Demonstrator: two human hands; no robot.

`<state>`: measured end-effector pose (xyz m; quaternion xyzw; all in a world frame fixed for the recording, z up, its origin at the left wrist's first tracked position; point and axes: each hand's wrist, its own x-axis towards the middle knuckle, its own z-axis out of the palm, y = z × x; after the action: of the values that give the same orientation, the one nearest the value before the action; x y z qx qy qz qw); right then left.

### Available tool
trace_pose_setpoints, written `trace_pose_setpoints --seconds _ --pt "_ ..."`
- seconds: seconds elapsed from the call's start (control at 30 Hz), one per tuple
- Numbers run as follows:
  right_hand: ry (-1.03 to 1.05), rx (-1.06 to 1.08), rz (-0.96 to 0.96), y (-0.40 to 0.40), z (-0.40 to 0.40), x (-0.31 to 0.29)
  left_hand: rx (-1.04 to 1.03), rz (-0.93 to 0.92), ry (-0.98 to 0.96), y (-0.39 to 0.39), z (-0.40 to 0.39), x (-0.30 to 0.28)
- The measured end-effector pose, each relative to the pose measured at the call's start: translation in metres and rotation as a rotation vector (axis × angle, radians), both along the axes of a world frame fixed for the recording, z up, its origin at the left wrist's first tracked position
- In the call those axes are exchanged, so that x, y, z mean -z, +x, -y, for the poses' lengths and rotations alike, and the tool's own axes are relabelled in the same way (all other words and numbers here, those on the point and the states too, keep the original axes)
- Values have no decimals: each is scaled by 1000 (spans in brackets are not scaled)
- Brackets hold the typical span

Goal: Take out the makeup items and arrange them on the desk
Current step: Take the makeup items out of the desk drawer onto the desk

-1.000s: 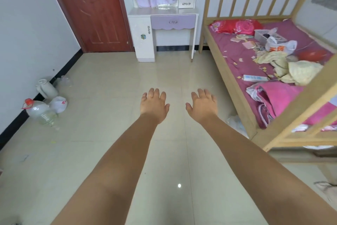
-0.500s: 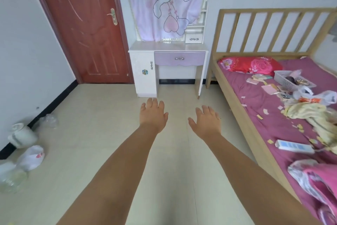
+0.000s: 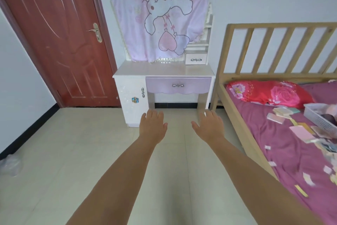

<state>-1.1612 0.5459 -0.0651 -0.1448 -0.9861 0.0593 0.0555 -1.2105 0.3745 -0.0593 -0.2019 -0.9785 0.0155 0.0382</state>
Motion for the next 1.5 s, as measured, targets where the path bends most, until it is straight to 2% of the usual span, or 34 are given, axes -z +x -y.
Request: trace_pose_setpoints --seconds 0.17,0.27,0.43,0.73,0.8,0.9,1.0,1.3,1.5 --pt "-61 -56 -56 -142 -27 17 -17 -5 49 -130 -31 15" --pt "-13 -77 -12 -233 -40 38 -39 9 67 -219 -44 31" --pt "-59 -15 49 -378 -63 66 -34 43 62 -375 -57 52" --pt "-106 60 205 -555 -115 119 39 174 -19 -579 -105 101" --pt "-108 64 233 -595 -127 139 59 191 -33 -617 -117 121" --pt "-28 18 143 -658 -143 178 84 224 -48 -672 -139 151" --pt "-89 36 209 -706 -158 225 70 309 -86 -719 -158 180" --pt "96 16 248 -763 -180 300 261 -111 153 -789 -181 269" --pt "175 12 158 -766 -186 306 329 -311 199 -803 -179 279"
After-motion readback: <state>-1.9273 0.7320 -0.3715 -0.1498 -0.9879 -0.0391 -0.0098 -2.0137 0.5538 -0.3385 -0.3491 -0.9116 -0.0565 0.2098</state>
